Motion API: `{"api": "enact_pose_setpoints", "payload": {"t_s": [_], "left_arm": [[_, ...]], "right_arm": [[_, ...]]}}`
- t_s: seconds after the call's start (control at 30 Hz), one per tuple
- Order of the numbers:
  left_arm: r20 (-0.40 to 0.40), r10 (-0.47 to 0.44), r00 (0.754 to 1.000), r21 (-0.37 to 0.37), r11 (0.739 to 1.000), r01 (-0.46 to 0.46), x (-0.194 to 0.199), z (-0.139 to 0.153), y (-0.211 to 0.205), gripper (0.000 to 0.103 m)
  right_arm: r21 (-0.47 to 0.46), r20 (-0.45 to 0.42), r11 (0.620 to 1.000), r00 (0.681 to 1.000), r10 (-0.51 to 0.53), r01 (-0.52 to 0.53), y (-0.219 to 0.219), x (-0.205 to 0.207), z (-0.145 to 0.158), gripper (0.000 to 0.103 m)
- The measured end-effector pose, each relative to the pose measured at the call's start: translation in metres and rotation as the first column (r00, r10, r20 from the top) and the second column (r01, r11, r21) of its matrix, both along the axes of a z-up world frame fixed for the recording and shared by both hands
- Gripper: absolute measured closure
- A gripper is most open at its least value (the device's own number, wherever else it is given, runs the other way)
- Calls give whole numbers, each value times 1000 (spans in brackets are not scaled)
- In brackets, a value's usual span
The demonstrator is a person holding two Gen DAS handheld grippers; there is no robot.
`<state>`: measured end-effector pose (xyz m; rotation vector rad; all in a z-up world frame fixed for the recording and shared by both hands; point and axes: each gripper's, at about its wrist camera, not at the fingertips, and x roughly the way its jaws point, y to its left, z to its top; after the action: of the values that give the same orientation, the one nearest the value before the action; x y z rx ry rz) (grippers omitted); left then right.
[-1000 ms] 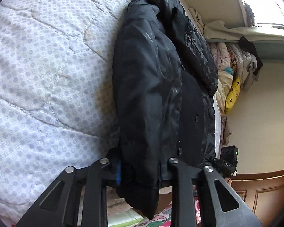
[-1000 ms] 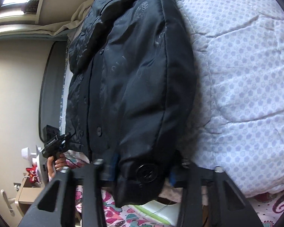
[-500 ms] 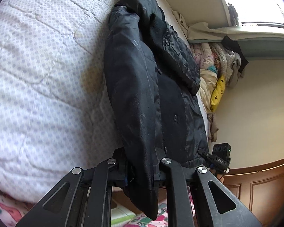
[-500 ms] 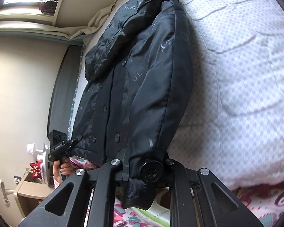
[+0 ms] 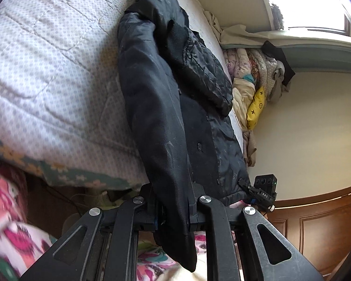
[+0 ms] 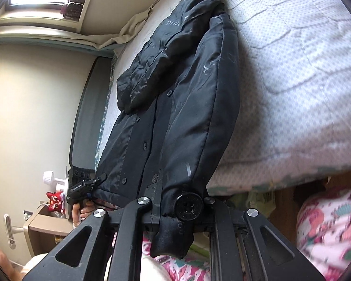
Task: Fold large clothes
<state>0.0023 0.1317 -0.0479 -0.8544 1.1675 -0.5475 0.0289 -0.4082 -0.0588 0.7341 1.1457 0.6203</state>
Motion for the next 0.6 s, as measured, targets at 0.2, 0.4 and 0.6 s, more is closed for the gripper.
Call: {"api": "enact_pose_setpoints", "payload": {"t_s": [0.2, 0.4, 0.6], "left_arm": [[28, 5, 1000, -9, 1000, -5, -4, 14, -1, 86], [138, 30, 990, -35, 999, -26, 37, 48, 0, 86], [219, 84, 972, -55, 996, -73, 105, 76, -5, 86]], "right_arm": [[31, 15, 999, 1000, -20, 20, -2, -9, 7, 95], [33, 79, 999, 997, -22, 19, -3, 27, 29, 95], [20, 173, 999, 984, -30, 27, 15, 88, 69, 95]]}}
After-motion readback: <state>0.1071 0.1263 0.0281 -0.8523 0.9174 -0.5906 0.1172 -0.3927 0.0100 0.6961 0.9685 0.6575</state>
